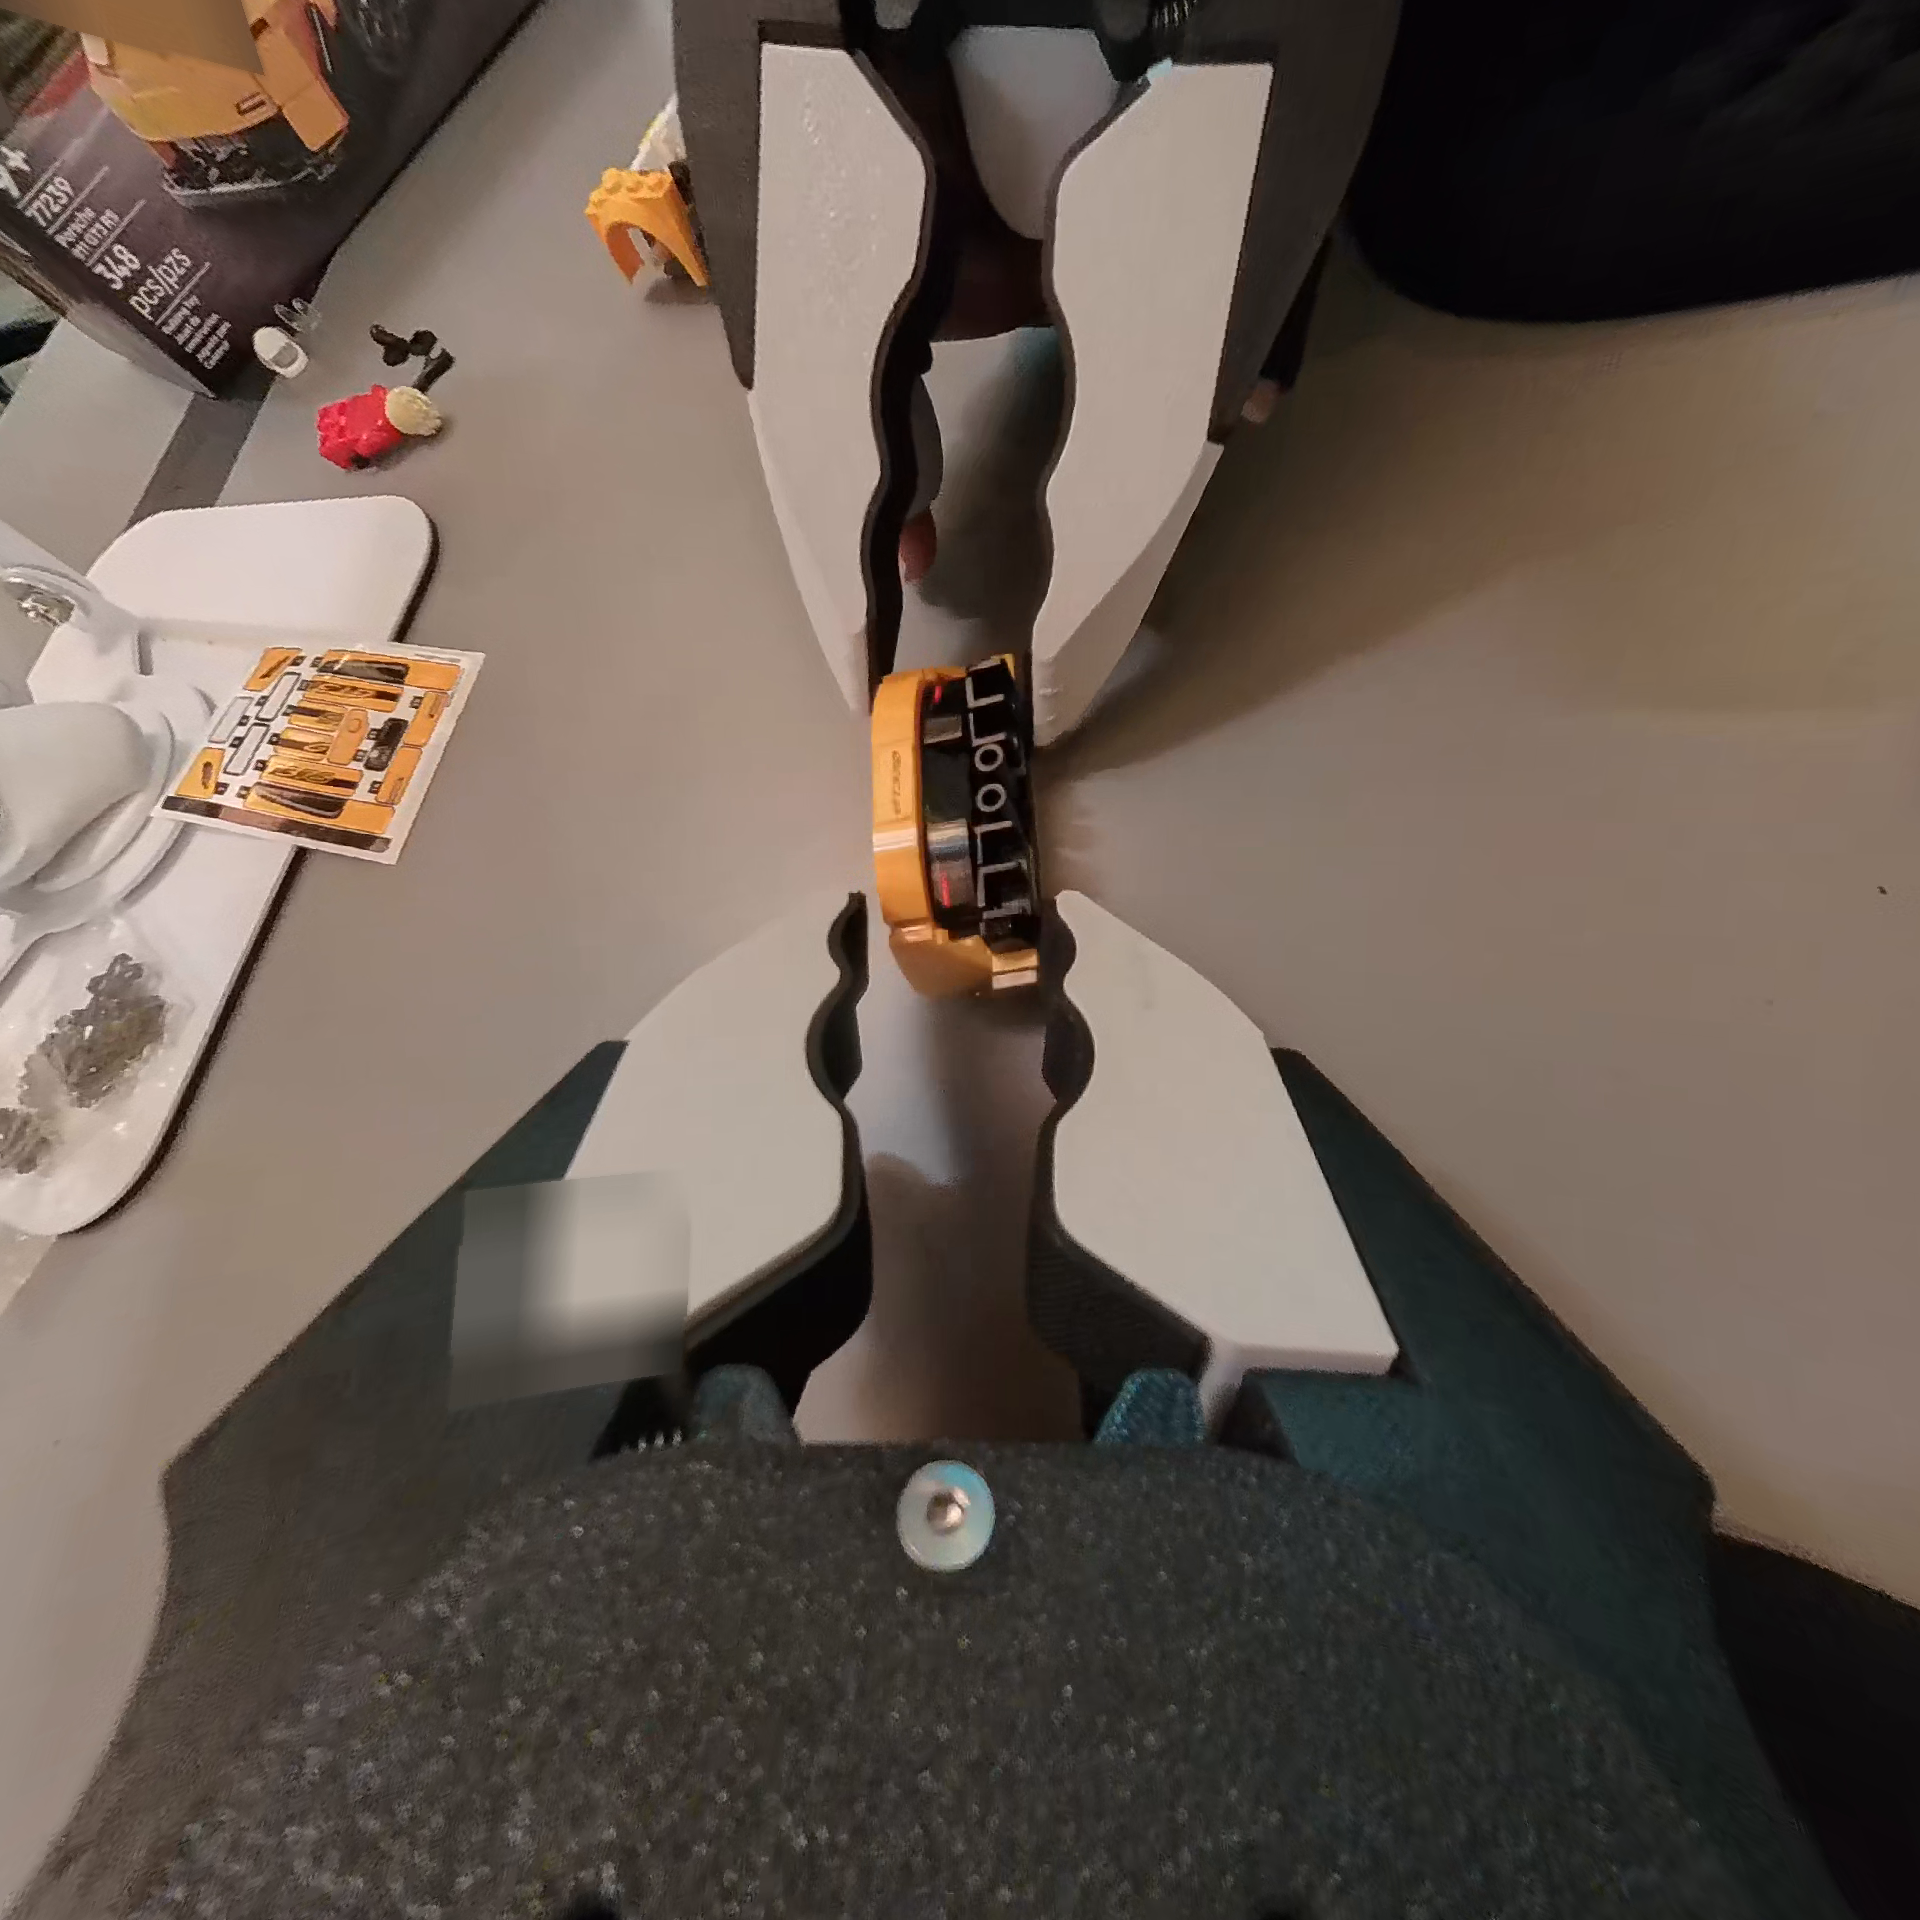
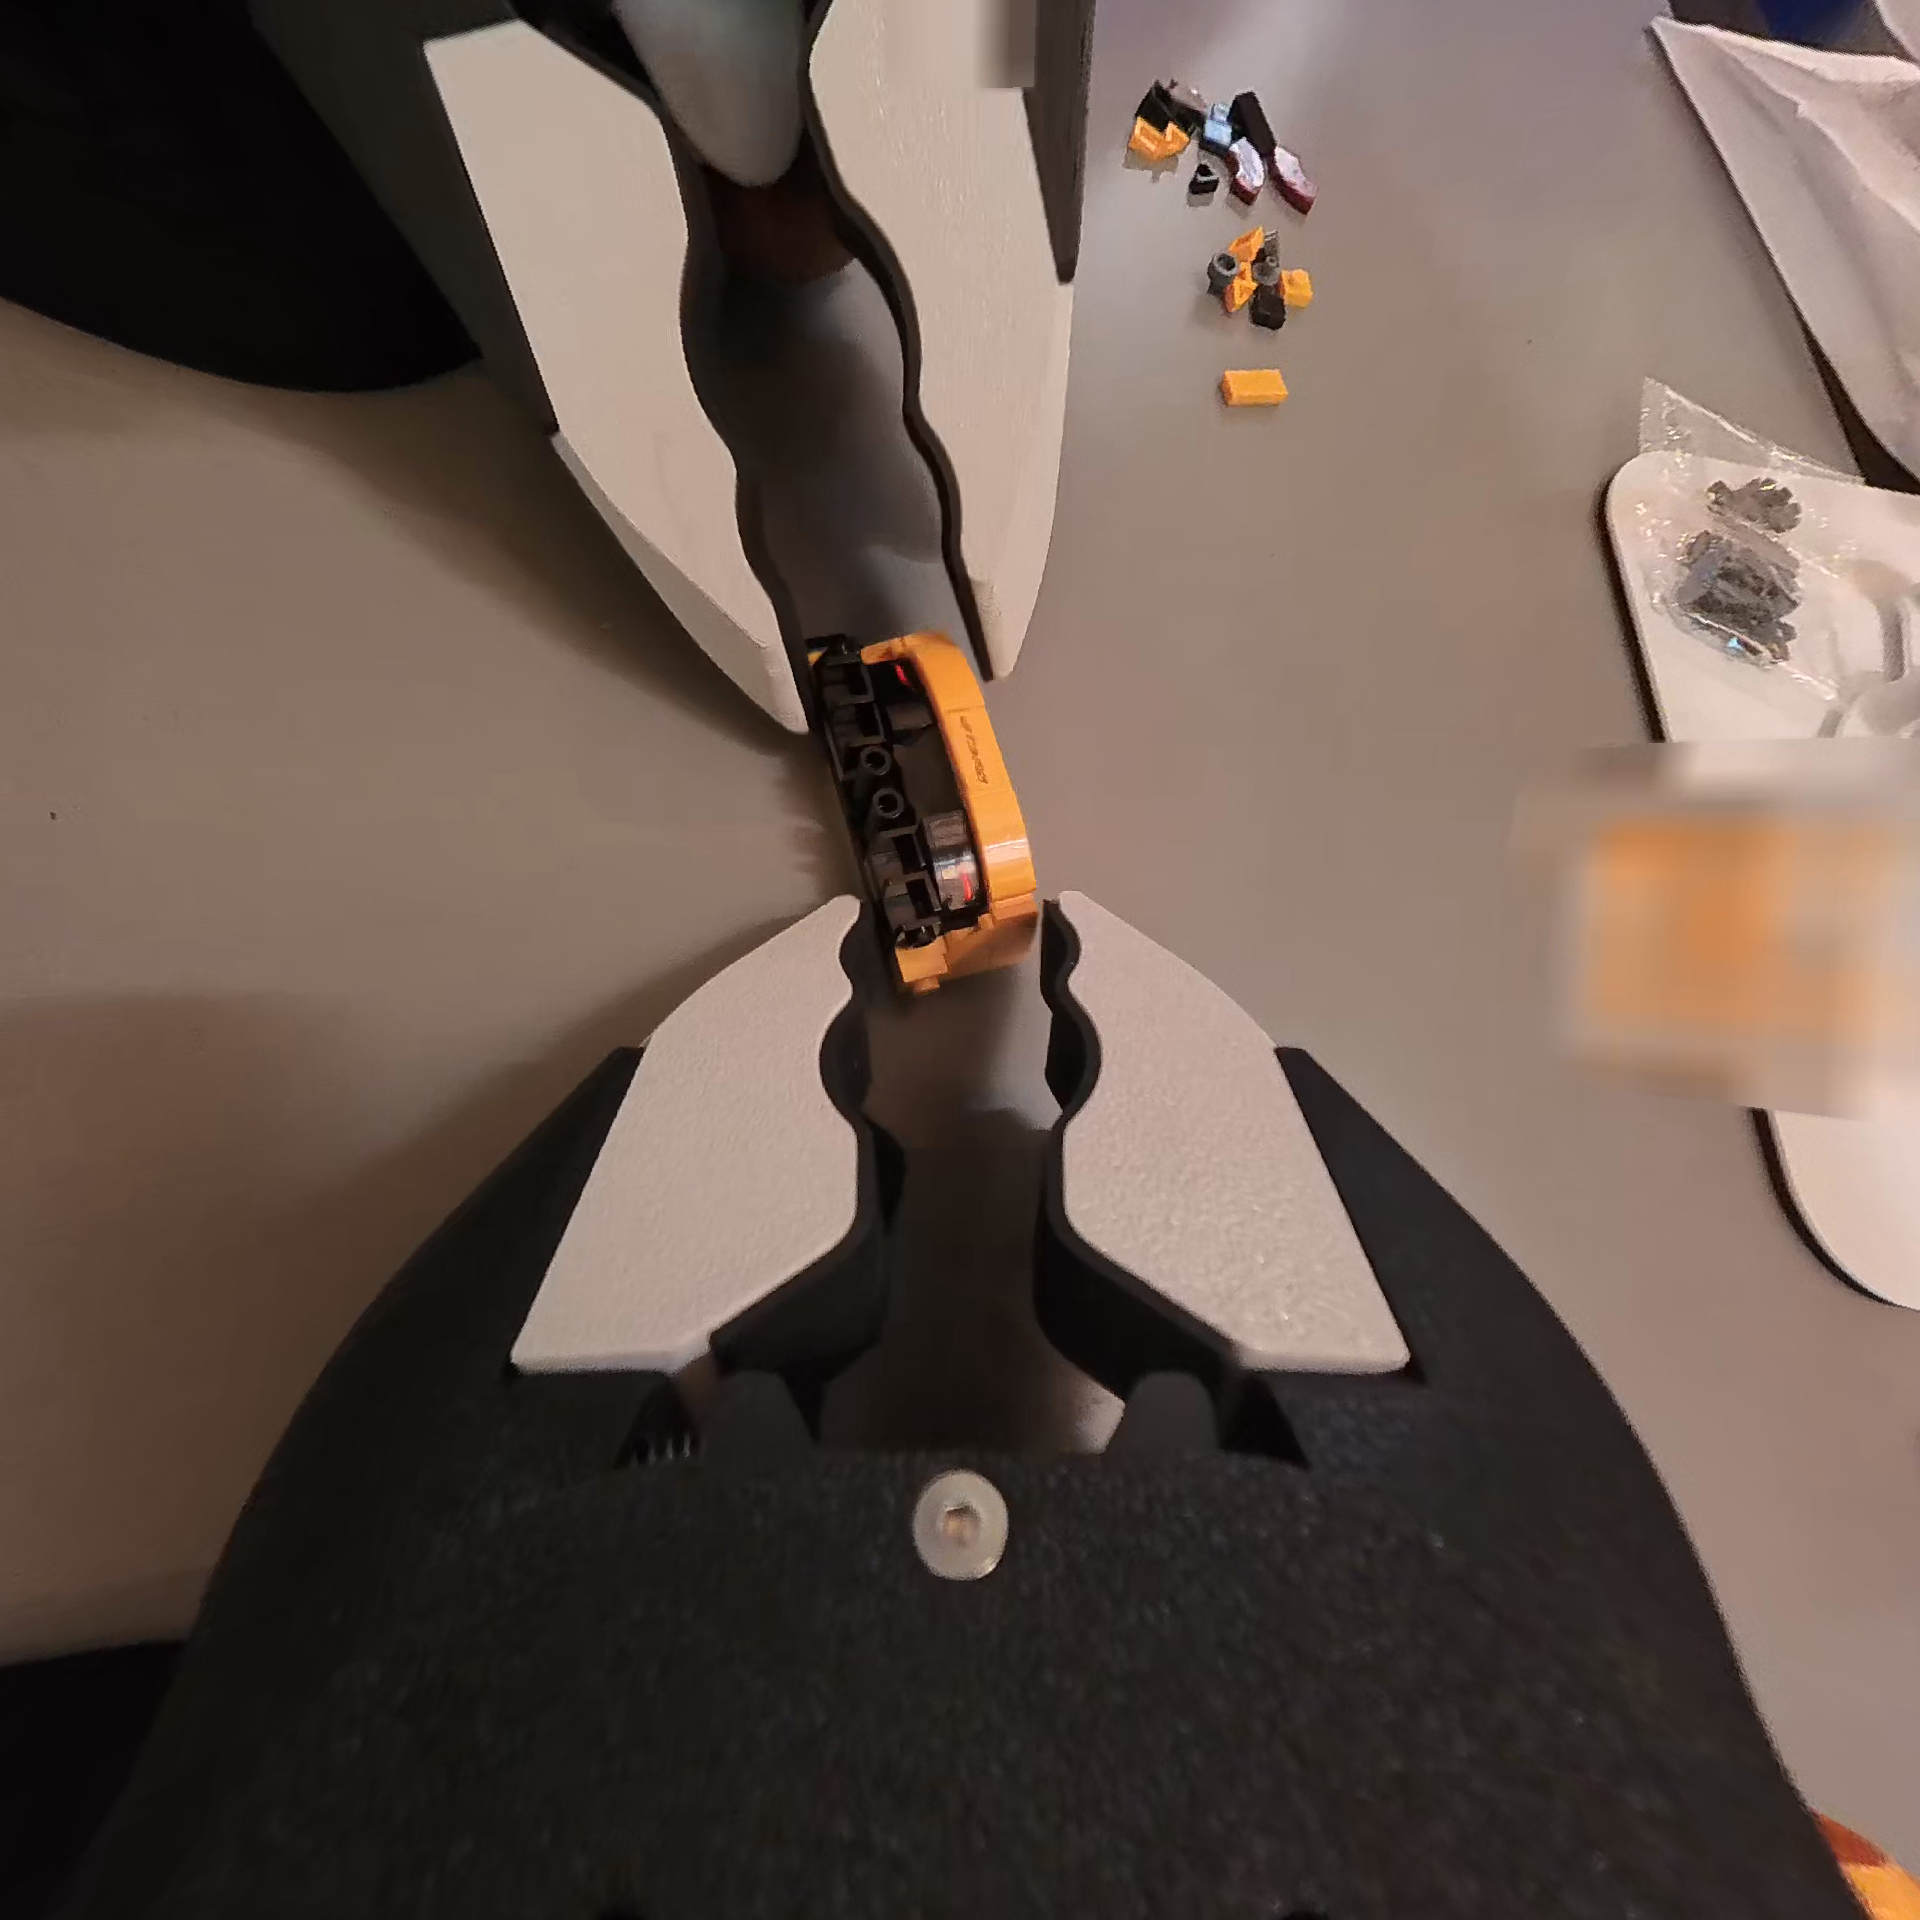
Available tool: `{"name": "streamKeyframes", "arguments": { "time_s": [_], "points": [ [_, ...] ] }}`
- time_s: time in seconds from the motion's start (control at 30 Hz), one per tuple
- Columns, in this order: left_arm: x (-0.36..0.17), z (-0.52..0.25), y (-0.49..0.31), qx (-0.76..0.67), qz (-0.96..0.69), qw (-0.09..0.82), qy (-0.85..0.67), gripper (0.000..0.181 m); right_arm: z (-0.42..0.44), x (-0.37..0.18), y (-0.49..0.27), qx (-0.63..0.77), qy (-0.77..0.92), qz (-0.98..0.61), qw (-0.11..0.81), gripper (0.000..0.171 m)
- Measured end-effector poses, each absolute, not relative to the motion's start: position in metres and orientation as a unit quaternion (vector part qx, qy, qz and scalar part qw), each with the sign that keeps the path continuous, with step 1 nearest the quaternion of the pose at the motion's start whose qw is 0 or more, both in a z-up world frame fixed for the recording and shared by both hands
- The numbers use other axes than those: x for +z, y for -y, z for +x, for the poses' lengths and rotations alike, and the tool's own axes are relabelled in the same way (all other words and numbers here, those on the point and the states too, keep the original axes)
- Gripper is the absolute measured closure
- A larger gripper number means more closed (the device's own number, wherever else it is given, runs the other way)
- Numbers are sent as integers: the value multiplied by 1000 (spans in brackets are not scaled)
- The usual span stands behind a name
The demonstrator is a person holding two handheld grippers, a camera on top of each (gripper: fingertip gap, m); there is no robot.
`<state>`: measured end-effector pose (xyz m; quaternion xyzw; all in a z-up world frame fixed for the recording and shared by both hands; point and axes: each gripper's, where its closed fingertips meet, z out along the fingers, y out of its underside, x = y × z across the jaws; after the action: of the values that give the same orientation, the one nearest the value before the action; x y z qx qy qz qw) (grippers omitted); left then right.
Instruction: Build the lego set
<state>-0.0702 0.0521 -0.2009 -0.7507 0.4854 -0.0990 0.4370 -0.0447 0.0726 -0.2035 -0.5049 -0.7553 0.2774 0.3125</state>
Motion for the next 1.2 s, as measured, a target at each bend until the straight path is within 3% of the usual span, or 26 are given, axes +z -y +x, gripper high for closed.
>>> {"name": "streamKeyframes", "arguments": {
  "time_s": [0.17,0.27,0.37,0.53,0.83,1.07,1.2],
  "points": [
    [-176,-71,-52,-151,-730,487,-455,146,-49,-176,-80,324,715,-506,359,127],
    [-145,-79,-60,-167,-714,549,-400,156,-56,-142,-98,362,643,-516,436,124],
    [-118,-99,-69,-156,-702,610,-333,180,-51,-105,-124,369,556,-516,536,138],
    [-90,-128,-79,-116,-685,676,-245,181,-39,-80,-144,346,484,-519,614,171],
    [-63,-165,-82,-59,-651,742,-152,181,-15,-50,-167,340,375,-533,678,171],
    [-66,-182,-85,-102,-667,732,-92,181,-18,-54,-165,338,386,-530,675,171],
    [-60,-206,-85,-47,-672,735,-77,181,-17,-55,-166,338,385,-533,674,171]
  ]
}}
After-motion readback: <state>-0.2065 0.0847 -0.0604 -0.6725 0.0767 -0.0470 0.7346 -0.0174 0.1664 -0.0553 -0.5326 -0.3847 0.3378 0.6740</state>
